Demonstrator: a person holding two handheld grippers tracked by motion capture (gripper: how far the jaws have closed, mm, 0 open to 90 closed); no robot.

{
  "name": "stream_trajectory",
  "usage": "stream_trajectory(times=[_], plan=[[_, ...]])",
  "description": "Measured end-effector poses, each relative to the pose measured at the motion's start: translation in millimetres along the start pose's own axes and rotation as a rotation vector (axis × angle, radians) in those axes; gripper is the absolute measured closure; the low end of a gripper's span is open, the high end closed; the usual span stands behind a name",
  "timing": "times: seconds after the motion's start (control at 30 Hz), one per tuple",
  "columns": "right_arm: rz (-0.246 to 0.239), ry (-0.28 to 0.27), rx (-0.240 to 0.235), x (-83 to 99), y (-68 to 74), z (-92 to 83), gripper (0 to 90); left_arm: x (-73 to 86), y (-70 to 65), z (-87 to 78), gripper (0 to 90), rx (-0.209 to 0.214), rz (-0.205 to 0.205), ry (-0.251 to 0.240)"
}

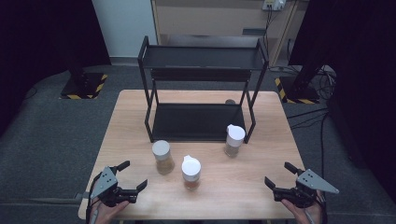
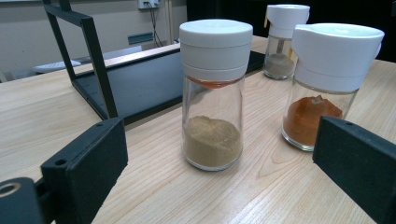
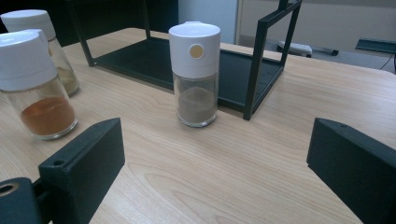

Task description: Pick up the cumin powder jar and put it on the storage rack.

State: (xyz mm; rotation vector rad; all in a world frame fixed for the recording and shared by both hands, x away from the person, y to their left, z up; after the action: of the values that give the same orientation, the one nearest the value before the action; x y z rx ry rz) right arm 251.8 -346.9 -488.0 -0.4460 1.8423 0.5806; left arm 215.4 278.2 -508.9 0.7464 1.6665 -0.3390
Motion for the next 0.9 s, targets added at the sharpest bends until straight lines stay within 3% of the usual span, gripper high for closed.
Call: stream_trajectory(times=[0.23,0.63,0.9], plan=[[0.023,-0.006,0.007,0.9,-4.0,-1.3,4.8,-0.7,-0.1,0.6,2.1,-0.006,-0.002,-0.007],[0.023,0.009,0.008,1.0,-2.2,-4.8,4.5,1.1,3.5,0.1,2.0,0.013,-0.028,-0.034],[0.027,0.009,0.008,1.4,-3.2,-5.1,4.4,0.0,2.9,0.6,1.9,0.018,-0.021,-0.031]])
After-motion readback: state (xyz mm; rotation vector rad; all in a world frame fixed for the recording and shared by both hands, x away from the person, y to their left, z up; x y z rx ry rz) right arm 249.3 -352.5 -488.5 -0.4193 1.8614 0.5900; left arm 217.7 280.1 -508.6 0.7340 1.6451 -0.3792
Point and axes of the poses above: each handheld gripper's, and its own axes: z roughly forward along the jaws, x roughly out of its underside, y roughly to its left, the point moved 10 cm from there along z, roughly forward along the jaws, and after that the axes turned 9 degrees about z, right-handed, at the moved point
